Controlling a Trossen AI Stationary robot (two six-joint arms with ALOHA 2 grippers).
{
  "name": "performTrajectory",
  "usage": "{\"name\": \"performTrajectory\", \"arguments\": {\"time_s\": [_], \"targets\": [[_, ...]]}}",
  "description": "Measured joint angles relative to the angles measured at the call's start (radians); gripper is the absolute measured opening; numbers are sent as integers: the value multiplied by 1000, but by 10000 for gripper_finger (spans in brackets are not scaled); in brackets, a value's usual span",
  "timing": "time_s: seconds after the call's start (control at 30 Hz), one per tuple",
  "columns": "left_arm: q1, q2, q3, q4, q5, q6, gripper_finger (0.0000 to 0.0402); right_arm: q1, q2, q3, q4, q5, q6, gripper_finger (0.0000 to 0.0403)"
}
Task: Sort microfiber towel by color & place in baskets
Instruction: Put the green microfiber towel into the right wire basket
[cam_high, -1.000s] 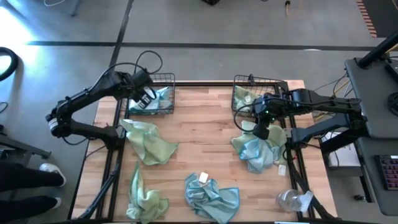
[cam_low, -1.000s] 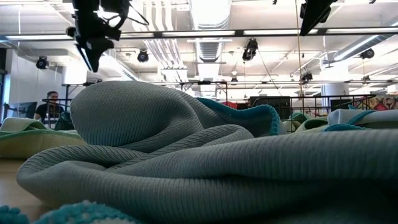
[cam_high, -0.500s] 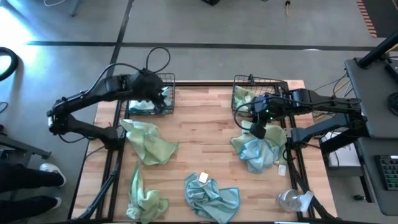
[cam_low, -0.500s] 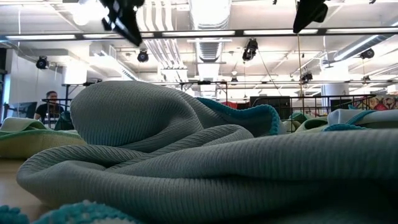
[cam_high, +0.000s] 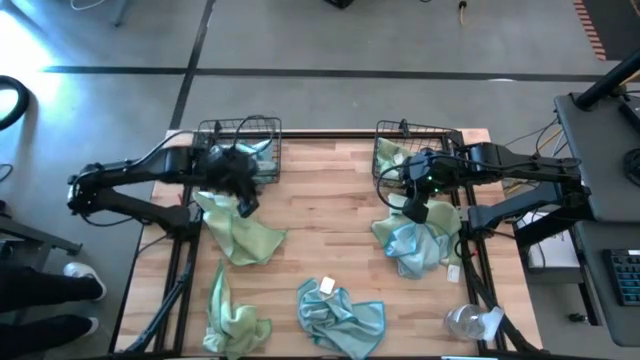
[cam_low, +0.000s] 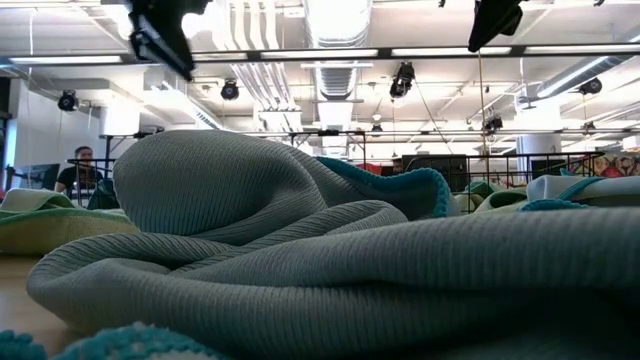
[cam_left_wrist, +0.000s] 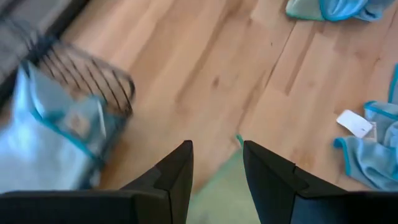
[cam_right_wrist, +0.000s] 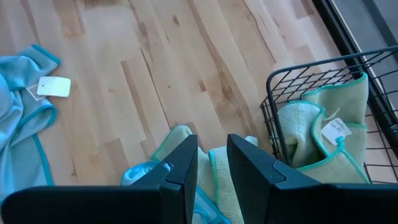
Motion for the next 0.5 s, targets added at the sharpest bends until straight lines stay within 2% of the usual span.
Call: {"name": "performTrajectory", "arguments": {"time_s": [0.23, 0.5], "targets": [[-94, -157, -225, 102, -2, -223, 126, 0, 0, 0, 0, 0, 0, 82], [-186, -222, -461, 130, 19, -315, 126, 0, 0, 0, -1, 0, 0, 82]]}}
